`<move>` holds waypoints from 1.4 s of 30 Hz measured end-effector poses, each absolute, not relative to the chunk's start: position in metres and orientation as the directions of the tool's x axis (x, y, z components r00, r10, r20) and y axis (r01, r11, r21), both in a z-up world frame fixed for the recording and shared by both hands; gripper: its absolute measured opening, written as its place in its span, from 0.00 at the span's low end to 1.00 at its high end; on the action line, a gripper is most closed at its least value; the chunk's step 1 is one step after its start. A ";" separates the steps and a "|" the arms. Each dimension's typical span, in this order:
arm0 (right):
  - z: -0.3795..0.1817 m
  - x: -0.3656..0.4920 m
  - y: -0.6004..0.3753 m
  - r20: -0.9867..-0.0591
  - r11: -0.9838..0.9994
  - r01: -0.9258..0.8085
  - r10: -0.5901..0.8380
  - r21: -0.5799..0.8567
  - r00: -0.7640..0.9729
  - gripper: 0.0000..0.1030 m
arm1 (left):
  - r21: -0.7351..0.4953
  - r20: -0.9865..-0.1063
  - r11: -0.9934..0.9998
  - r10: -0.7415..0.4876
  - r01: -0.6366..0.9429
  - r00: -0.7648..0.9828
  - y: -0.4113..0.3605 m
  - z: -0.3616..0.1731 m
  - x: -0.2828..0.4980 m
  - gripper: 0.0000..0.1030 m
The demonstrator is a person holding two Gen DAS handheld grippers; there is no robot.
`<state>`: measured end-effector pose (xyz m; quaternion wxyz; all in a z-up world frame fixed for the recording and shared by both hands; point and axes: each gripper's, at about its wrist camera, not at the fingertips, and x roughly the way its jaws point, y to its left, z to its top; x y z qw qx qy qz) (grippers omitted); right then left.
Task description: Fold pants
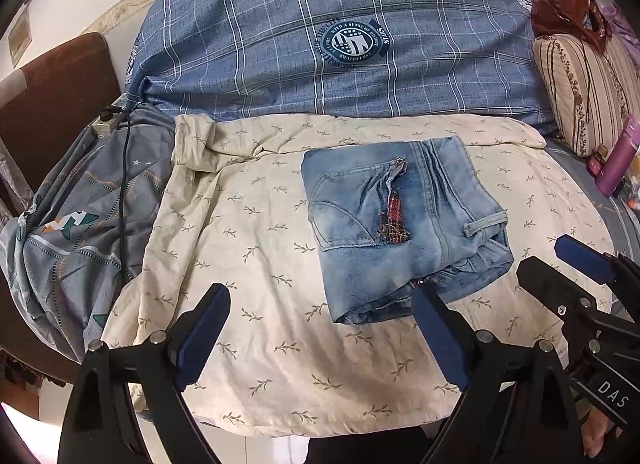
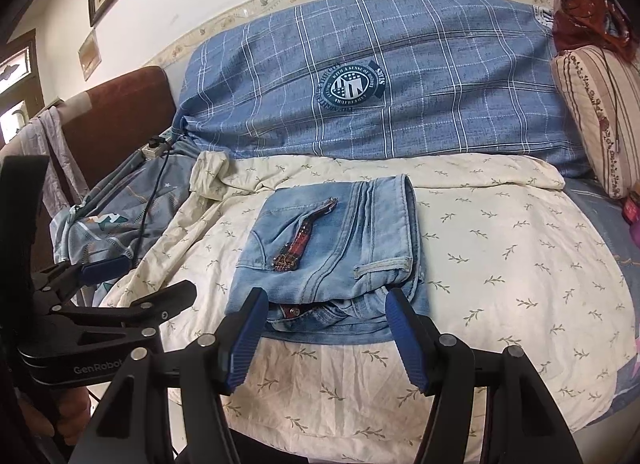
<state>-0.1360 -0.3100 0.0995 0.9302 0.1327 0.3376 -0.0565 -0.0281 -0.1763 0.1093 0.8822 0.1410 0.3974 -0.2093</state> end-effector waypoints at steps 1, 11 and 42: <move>0.098 -0.135 -0.310 -0.645 0.959 0.193 -0.014 0.209 0.764 0.63 | 0.081 -0.763 0.871 -0.258 0.484 0.592 -0.177 0.108 -0.027 0.90; 0.085 -0.122 -0.317 -0.668 0.954 0.202 -0.002 0.222 0.744 0.63 | 0.071 -0.795 0.864 -0.253 0.499 0.552 -0.185 0.091 -0.015 0.90; 0.083 -0.110 -0.328 -0.661 0.945 0.217 -0.002 0.244 0.751 0.63 | 0.093 -0.790 0.859 -0.243 0.503 0.562 -0.193 0.090 -0.005 0.90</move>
